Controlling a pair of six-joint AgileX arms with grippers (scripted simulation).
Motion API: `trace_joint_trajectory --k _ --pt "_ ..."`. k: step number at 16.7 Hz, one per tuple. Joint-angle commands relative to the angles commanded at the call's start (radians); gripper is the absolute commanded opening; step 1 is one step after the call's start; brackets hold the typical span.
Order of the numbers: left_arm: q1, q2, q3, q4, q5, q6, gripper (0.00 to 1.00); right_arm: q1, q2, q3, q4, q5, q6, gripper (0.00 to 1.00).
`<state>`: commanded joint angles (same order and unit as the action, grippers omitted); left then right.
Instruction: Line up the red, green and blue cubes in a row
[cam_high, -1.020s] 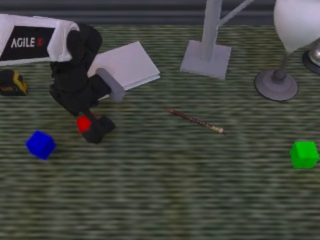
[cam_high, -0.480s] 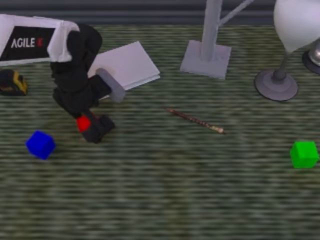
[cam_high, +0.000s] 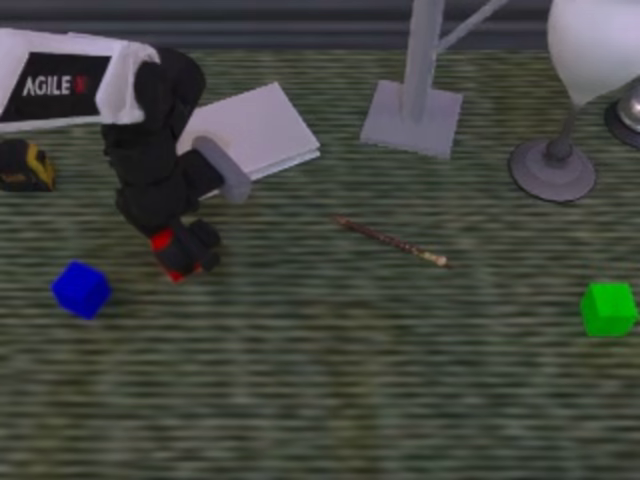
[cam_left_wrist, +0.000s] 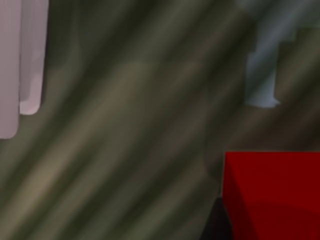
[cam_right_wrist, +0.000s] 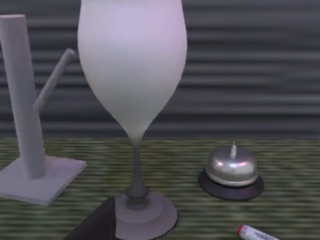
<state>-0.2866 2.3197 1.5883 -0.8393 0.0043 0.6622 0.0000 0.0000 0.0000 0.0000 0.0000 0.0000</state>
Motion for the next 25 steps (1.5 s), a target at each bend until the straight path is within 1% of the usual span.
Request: trace_joint_trajectory --k 5,6,9,14,20,22,25 --pt "0.000 0.000 0.000 0.000 0.000 0.000 0.00 0.000 0.000 0.000 0.000 0.000 0.000 1.00" --pt "0.000 -0.039 0.006 -0.022 0.017 -0.012 0.00 0.000 0.000 0.000 0.000 0.000 0.000 1.00" --pt "0.000 -0.053 0.036 -0.064 0.017 -0.008 0.00 0.000 0.000 0.000 0.000 0.000 0.000 1.00" --pt "0.017 -0.117 0.132 -0.235 0.016 -0.013 0.00 0.000 0.000 0.000 0.000 0.000 0.000 1.00" --pt "0.011 -0.129 0.141 -0.250 0.015 -0.011 0.00 0.000 0.000 0.000 0.000 0.000 0.000 1.00" --pt "-0.022 -0.162 0.105 -0.242 0.015 0.006 0.00 0.000 0.000 0.000 0.000 0.000 0.000 1.00" --pt "-0.123 -0.260 -0.017 -0.220 0.015 0.049 0.00 0.000 0.000 0.000 0.000 0.000 0.000 1.00"
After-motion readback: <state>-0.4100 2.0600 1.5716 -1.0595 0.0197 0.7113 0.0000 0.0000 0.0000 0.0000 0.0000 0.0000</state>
